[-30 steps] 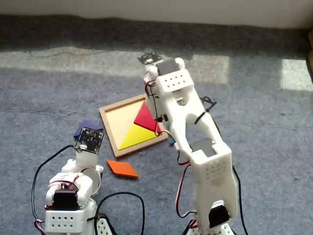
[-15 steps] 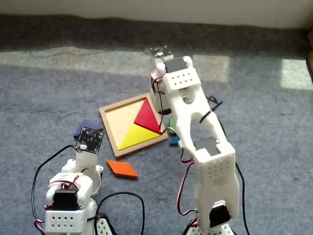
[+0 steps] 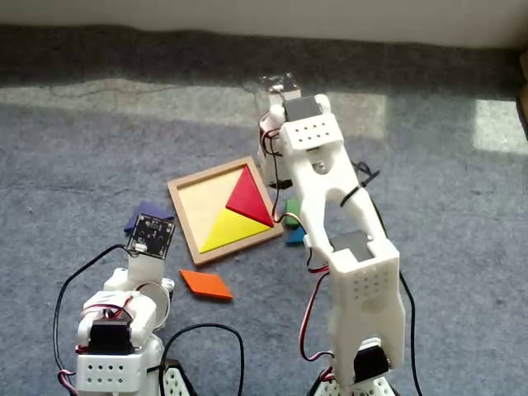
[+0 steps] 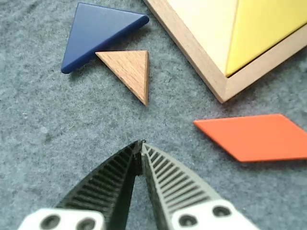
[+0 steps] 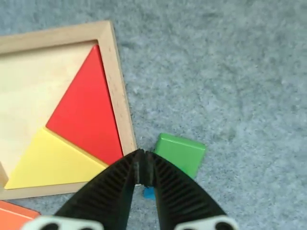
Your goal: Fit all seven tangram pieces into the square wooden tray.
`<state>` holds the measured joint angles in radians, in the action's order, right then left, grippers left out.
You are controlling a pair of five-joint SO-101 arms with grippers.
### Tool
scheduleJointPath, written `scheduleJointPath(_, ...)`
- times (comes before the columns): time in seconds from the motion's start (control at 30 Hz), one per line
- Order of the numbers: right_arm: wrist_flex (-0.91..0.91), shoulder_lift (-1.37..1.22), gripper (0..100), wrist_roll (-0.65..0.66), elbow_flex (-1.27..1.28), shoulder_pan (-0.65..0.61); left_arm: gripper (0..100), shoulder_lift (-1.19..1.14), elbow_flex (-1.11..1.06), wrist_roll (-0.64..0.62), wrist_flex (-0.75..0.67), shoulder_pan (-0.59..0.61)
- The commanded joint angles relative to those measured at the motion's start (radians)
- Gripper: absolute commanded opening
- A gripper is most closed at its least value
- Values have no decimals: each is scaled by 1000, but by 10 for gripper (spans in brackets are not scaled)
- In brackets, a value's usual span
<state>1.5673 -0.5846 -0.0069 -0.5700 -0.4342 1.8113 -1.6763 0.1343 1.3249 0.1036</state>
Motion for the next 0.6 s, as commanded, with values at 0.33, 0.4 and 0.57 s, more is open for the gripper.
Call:
scheduleJointPath(0.33,-54,372,6,-8,222,19,5,2,-19,5,5,10)
scheduleJointPath(0.4,-104,529,6,-28,357,16,5,4,-19,5,5,10)
scheduleJointPath(0.57,-331,835,6,-35,750,15,5,4,-19,5,5,10)
